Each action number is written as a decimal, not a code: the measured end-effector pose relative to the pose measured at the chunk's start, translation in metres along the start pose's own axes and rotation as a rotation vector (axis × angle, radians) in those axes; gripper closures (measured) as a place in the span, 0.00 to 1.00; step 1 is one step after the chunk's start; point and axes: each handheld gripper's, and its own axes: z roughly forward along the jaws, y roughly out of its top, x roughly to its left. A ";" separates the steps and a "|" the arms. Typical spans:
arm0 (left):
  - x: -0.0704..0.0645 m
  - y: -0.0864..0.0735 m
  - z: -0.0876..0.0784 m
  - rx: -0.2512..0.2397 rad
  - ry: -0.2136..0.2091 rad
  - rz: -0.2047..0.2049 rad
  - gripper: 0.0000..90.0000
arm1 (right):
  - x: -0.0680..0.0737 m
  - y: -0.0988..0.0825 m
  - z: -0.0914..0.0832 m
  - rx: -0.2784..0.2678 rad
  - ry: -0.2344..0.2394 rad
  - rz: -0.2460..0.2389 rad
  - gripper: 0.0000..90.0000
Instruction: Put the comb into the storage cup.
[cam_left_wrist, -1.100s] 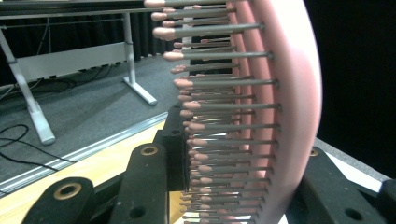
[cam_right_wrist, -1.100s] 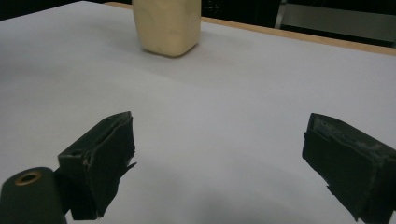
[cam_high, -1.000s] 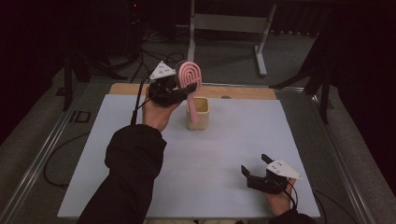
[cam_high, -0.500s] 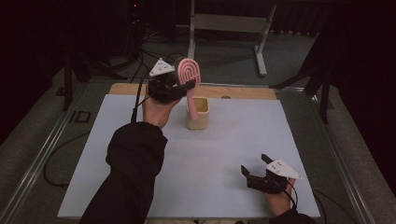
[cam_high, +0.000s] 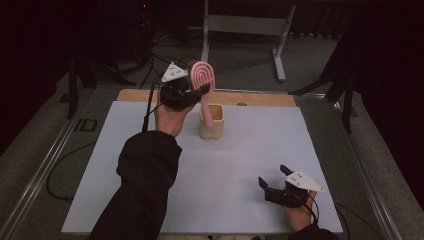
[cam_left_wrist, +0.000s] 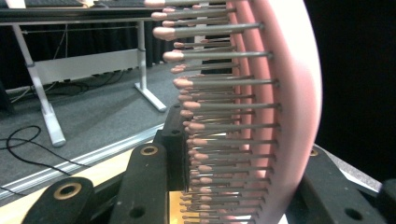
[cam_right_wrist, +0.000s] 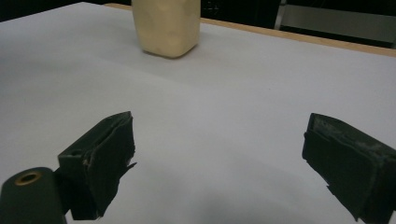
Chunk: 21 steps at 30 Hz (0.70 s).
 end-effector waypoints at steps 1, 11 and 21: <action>0.000 0.000 0.000 -0.001 0.002 -0.001 0.72 | 0.000 0.000 0.000 0.000 0.000 0.000 0.10; 0.002 0.000 0.001 -0.011 0.026 -0.007 0.72 | 0.000 0.000 0.000 0.005 0.004 0.003 0.10; 0.004 0.000 0.004 -0.016 0.047 -0.021 0.72 | 0.000 0.000 0.000 -0.001 0.006 0.006 0.10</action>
